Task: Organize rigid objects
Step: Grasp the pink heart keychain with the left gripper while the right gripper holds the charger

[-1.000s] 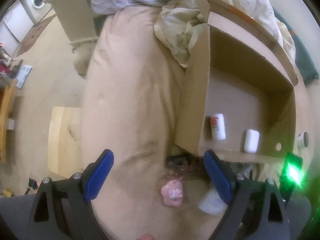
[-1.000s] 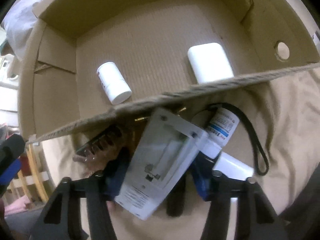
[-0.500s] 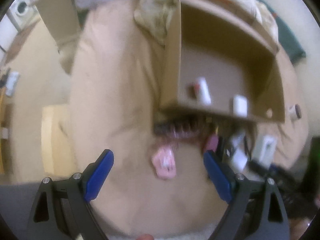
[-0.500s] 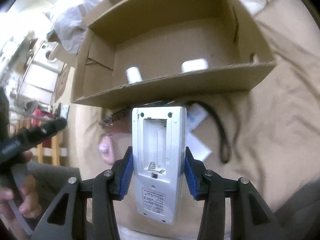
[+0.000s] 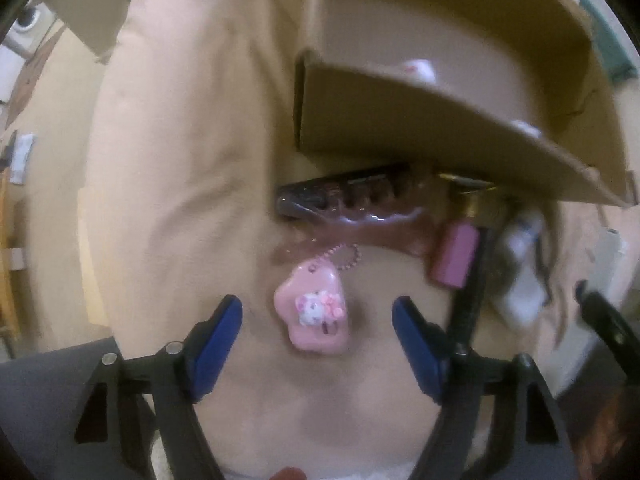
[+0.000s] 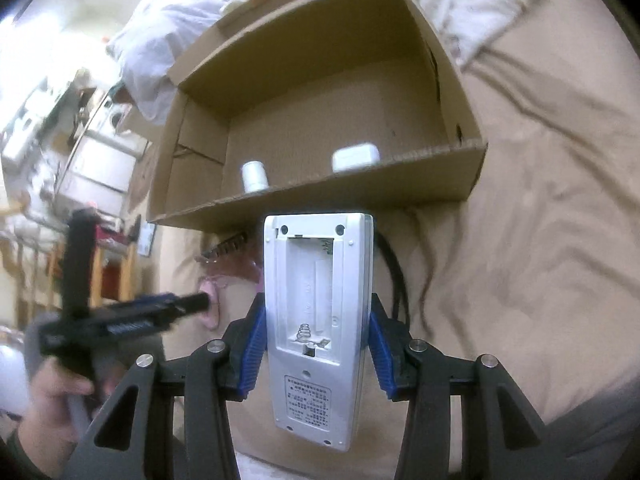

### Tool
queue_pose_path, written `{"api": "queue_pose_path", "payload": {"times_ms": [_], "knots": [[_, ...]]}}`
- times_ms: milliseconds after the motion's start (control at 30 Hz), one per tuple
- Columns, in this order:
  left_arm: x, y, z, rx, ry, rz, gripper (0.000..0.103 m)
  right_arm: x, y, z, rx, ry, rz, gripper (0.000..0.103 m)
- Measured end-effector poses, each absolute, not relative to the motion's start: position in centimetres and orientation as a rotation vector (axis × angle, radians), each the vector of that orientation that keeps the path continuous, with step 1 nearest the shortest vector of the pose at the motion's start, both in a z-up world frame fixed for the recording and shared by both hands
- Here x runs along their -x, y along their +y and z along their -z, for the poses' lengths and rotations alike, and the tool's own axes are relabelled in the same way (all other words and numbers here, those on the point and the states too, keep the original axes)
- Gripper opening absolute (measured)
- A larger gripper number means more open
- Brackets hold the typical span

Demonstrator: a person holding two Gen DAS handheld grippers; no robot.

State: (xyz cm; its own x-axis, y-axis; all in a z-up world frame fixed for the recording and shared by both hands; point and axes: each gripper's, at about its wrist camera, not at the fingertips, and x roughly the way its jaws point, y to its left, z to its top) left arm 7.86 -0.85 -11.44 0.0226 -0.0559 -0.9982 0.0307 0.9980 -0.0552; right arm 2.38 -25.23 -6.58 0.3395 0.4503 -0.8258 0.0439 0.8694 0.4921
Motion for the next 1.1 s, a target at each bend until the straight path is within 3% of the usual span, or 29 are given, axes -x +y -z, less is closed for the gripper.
{"api": "queue_pose_path", "payload": {"times_ms": [100, 167, 233, 700, 900, 1100], "knots": [[-7.8, -0.9, 12.2, 0.025, 1.562, 0.048, 0.071, -2.5, -24.9, 7.0, -0.478, 1.219, -0.276, 0.049], [-7.8, -0.9, 12.5, 0.011, 1.56, 0.041, 0.05, -2.6, -24.6, 6.9, -0.466, 1.217, -0.284, 0.049], [-7.8, -1.0, 12.5, -0.012, 1.552, 0.044, 0.035, -2.6, -24.6, 7.0, -0.463, 1.22, -0.285, 0.049], [-5.0, -2.5, 10.1, -0.066, 1.465, 0.052, 0.035, -2.3, -24.8, 6.8, -0.472, 1.207, -0.282, 0.049], [-2.8, -3.1, 6.1, -0.066, 1.335, 0.067, 0.034, -2.1, -24.9, 6.4, -0.522, 1.19, -0.333, 0.049], [-2.0, -3.2, 0.8, -0.017, 1.204, 0.108, 0.034, -1.2, -25.6, 2.9, -0.565, 1.056, -0.438, 0.049]]}}
